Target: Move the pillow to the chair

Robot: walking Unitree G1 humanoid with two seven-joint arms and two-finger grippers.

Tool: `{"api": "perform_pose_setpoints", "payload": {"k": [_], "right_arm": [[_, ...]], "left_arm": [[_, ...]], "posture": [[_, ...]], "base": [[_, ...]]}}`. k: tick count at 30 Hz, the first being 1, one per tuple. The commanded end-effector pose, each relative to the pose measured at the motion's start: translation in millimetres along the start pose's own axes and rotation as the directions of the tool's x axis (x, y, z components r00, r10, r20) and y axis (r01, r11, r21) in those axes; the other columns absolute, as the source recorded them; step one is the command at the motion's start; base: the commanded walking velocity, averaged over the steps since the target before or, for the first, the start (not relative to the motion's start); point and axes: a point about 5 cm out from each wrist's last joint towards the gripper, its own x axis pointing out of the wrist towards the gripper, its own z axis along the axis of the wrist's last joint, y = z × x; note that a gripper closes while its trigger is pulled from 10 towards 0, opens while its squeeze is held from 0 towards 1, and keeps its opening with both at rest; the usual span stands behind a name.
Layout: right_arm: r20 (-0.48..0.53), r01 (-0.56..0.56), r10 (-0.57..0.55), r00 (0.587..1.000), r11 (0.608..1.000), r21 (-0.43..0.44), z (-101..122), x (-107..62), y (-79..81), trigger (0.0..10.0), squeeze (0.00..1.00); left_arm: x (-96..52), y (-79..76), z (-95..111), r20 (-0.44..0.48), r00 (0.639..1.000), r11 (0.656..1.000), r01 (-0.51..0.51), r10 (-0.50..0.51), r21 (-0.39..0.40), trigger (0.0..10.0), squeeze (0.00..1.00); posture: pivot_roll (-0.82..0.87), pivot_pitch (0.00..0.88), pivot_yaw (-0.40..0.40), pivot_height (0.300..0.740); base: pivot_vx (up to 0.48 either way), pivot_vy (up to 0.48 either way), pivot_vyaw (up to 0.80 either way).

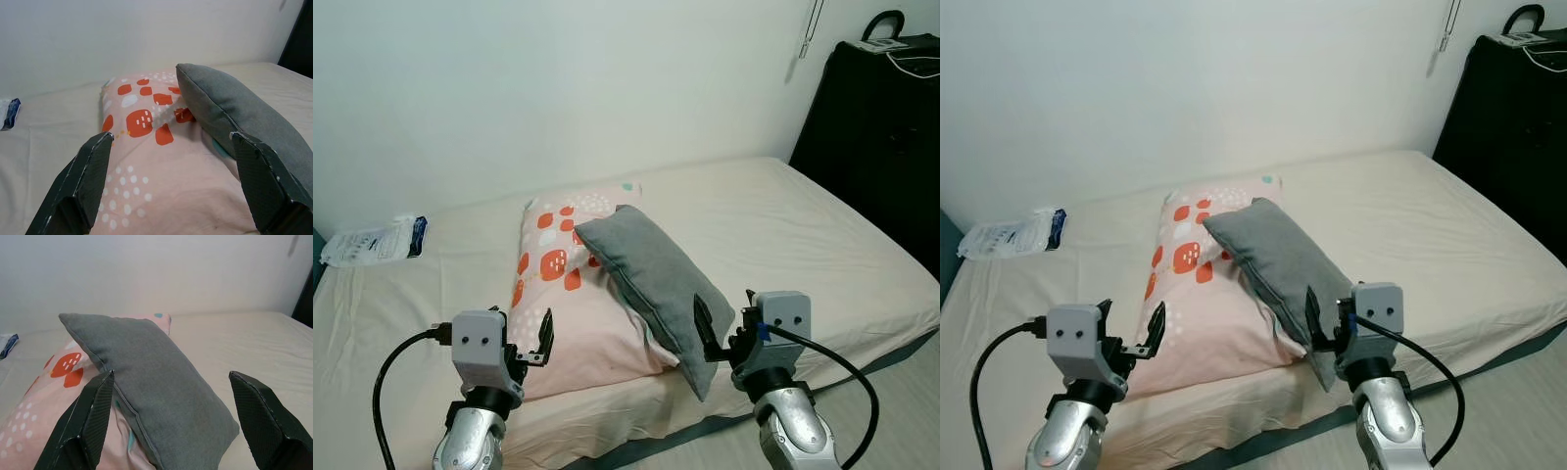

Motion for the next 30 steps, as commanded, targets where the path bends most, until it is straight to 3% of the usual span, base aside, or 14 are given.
{"api": "perform_pose_setpoints", "payload": {"k": [1, 4, 9, 18, 19, 27, 28, 29, 30], "right_arm": [[0.011, -0.019, 0.019, 1.0, 0.999, 0.026, 1, 1.3, 4.5, 10.0, 1.0], [0.03, -0.038, 0.036, 0.999, 0.995, 0.091, 4, 1.0, 5.8, 10.0, 1.0], [0.026, -0.032, 0.029, 0.999, 0.993, 0.11, 3, 0.7, 5.7, 10.0, 1.0], [0.044, -0.075, 0.074, 0.996, 0.996, 0.043, 7, -2.5, 11.5, 10.0, 1.0], [0.01, -0.066, 0.066, 0.998, 0.997, 0.031, 3, -1.5, 10.3, 10.0, 0.0], [-0.027, -0.023, 0.025, 0.999, 0.997, 0.073, -3, -2.6, 4.5, 10.0, 0.0], [-0.036, -0.015, 0.018, 0.999, 0.997, 0.076, -5, -4.0, 2.7, 4.8, 0.0], [-0.042, -0.01, 0.013, 0.999, 0.997, 0.077, -6, -5.0, 1.6, 1.6, 0.0], [-0.042, -0.01, 0.013, 0.999, 0.997, 0.077, -6, -5.0, 1.6, 1.6, 0.0]], "left_arm": [[0.7, 2.1, 1, -0.005, 1.0, 1.0, 0.002, -0.002, 0.017, 10.0, 0.0], [-0.4, 1.7, 3, -0.004, 1.0, 1.0, 0.005, -0.005, 0.026, 10.0, 0.0], [-2.6, 3.2, 3, -0.005, 1.0, 1.0, -0.006, 0.006, 0.027, 10.0, 0.0], [-4.4, 3.4, 3, -0.005, 1.0, 1.0, -0.005, 0.006, 0.025, 10.0, 0.0], [-3.7, 2.9, 3, -0.006, 1.0, 1.0, 0.001, -0.001, 0.024, 10.0, 0.0], [-5.2, -1.1, -2, -0.028, 0.999, 0.999, 0.034, -0.034, 0.023, 10.0, 0.0], [-5.9, -3.2, -3, -0.032, 0.998, 0.999, 0.047, -0.046, 0.021, 7.9, 0.0], [-6.3, -4.6, -4, -0.034, 0.998, 0.998, 0.055, -0.054, 0.02, 5.2, 0.0], [-6.3, -4.6, -4, -0.034, 0.998, 0.998, 0.055, -0.054, 0.02, 5.2, 0.0]], "posture": [[0.08, 0.0, -0.038, 0.74], [0.09, 0.0, -0.046, 0.74], [0.09, 0.0, -0.048, 0.74], [0.09, 0.0, -0.04, 0.74], [0.09, 0.0, -0.037, 0.74], [0.08, 0.0, -0.027, 0.74], [0.07, 0.0, -0.025, 0.74], [0.07, 0.0, -0.025, 0.74], [0.07, 0.0, -0.025, 0.74]], "base": [[0.0, 0.0, 0.0], [0.0, 0.0, 0.0], [0.0, 0.0, 0.0], [0.0, 0.0, 0.0], [0.0, 0.0, 0.0], [0.0, 0.0, 0.0], [0.0, 0.0, 0.0], [0.0, 0.0, 0.0], [0.0, 0.0, 0.0]]}}
